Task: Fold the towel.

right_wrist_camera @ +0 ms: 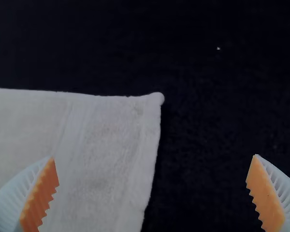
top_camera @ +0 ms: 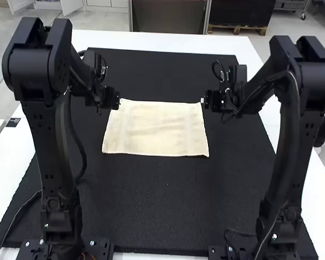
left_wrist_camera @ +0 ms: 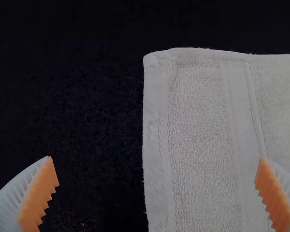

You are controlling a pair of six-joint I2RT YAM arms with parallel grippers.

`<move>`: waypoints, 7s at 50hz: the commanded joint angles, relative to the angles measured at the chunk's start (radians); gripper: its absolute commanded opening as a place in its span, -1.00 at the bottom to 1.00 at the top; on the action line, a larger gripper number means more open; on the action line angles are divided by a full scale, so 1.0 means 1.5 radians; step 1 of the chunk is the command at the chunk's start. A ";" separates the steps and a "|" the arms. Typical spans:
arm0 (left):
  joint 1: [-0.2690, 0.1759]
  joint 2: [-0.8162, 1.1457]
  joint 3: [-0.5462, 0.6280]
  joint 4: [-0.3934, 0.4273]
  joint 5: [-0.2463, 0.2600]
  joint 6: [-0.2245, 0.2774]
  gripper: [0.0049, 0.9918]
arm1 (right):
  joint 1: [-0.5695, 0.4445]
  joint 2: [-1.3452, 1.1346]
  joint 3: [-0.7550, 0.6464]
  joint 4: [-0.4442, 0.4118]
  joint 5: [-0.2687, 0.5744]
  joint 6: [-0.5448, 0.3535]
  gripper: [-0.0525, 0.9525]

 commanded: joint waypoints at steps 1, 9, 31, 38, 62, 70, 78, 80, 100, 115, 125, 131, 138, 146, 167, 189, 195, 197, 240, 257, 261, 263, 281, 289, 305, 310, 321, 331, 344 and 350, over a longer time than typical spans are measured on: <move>0.012 0.016 0.018 0.005 0.012 0.000 0.93 | 0.019 0.024 0.032 0.003 -0.011 -0.003 0.91; 0.016 0.033 0.017 0.001 0.014 0.000 0.93 | 0.036 0.061 0.065 -0.006 -0.011 -0.002 0.91; 0.026 0.060 0.029 0.017 0.020 0.005 0.93 | 0.048 0.119 0.084 -0.004 -0.012 0.003 0.91; 0.025 0.078 0.040 0.015 0.024 0.005 0.93 | 0.046 0.133 0.087 -0.004 -0.012 0.004 0.91; 0.022 0.152 0.099 0.027 0.023 0.008 0.93 | 0.044 0.164 0.110 -0.004 -0.012 0.008 0.91; 0.016 0.167 0.121 0.022 0.023 0.008 0.93 | 0.043 0.174 0.118 -0.004 -0.018 0.012 0.91; 0.015 0.177 0.127 0.038 0.023 0.008 0.93 | 0.043 0.189 0.126 -0.004 -0.018 0.012 0.91; 0.015 0.183 0.129 0.043 0.023 0.008 0.93 | 0.042 0.194 0.129 -0.004 -0.018 0.012 0.91; 0.015 0.202 0.143 0.036 0.024 0.013 0.88 | 0.043 0.215 0.144 -0.029 -0.035 0.022 0.78; 0.019 0.216 0.137 0.029 0.029 0.005 0.57 | 0.043 0.220 0.148 -0.060 -0.082 0.019 0.52; 0.015 0.218 0.133 0.035 0.029 0.005 0.44 | 0.046 0.222 0.149 -0.062 -0.082 0.013 0.52; 0.015 0.218 0.134 0.036 0.029 0.005 0.27 | 0.048 0.225 0.149 -0.062 -0.083 0.012 0.23; 0.015 0.218 0.130 0.041 0.031 0.005 -0.89 | 0.047 0.229 0.148 -0.064 -0.102 -0.001 -0.79; 0.015 0.218 0.118 0.059 0.040 0.005 -0.97 | 0.047 0.232 0.145 -0.070 -0.102 -0.009 -0.93; 0.020 0.189 0.099 0.086 0.058 0.000 -0.97 | 0.031 0.209 0.134 -0.068 -0.104 -0.006 -0.94; 0.032 0.119 0.062 0.064 0.086 -0.001 -0.97 | 0.017 0.134 0.106 -0.075 -0.130 -0.005 -0.94; 0.039 0.093 0.046 0.063 0.087 0.000 -0.97 | 0.010 0.107 0.091 -0.075 -0.134 -0.004 -0.94; 0.039 0.084 0.042 0.062 0.091 0.001 -0.97 | 0.009 0.100 0.088 -0.075 -0.136 -0.004 -0.94; 0.039 -0.126 -0.082 0.009 0.129 0.003 -0.97 | -0.032 -0.066 -0.002 -0.092 -0.165 -0.003 -0.94; 0.039 -0.203 -0.123 -0.011 0.138 0.000 -0.97 | -0.040 -0.111 -0.020 -0.127 -0.187 -0.004 -0.94; 0.039 -0.217 -0.133 -0.015 0.138 0.000 -0.97 | -0.040 -0.114 -0.028 -0.135 -0.191 -0.006 -0.94; 0.039 -0.222 -0.137 -0.017 0.138 0.000 -0.97 | -0.040 -0.117 -0.032 -0.136 -0.192 -0.006 -0.94; 0.064 -0.288 -0.186 -0.038 0.138 0.006 -0.97 | -0.040 -0.159 -0.058 -0.177 -0.194 -0.020 -0.94; 0.065 -0.313 -0.199 -0.052 0.138 0.006 -0.97 | -0.040 -0.173 -0.069 -0.192 -0.198 -0.020 -0.94; 0.065 -0.351 -0.244 -0.063 0.138 0.006 -0.97 | -0.040 -0.184 -0.104 -0.205 -0.199 -0.021 -0.94; 0.065 -0.361 -0.261 -0.059 0.137 0.006 -0.97 | -0.040 -0.184 -0.112 -0.205 -0.199 -0.023 -0.94; 0.065 -0.365 -0.298 -0.031 0.135 0.003 -0.97 | -0.040 -0.182 -0.134 -0.194 -0.198 -0.020 -0.94; 0.063 -0.364 -0.324 -0.010 0.128 0.002 -0.97 | -0.037 -0.174 -0.154 -0.181 -0.198 -0.021 -0.94; 0.063 -0.365 -0.363 0.021 0.122 0.002 -0.97 | -0.038 -0.150 -0.182 -0.145 -0.194 -0.021 -0.94; 0.065 -0.364 -0.388 0.049 0.121 0.001 -0.97 | -0.039 -0.130 -0.190 -0.137 -0.194 -0.024 -0.93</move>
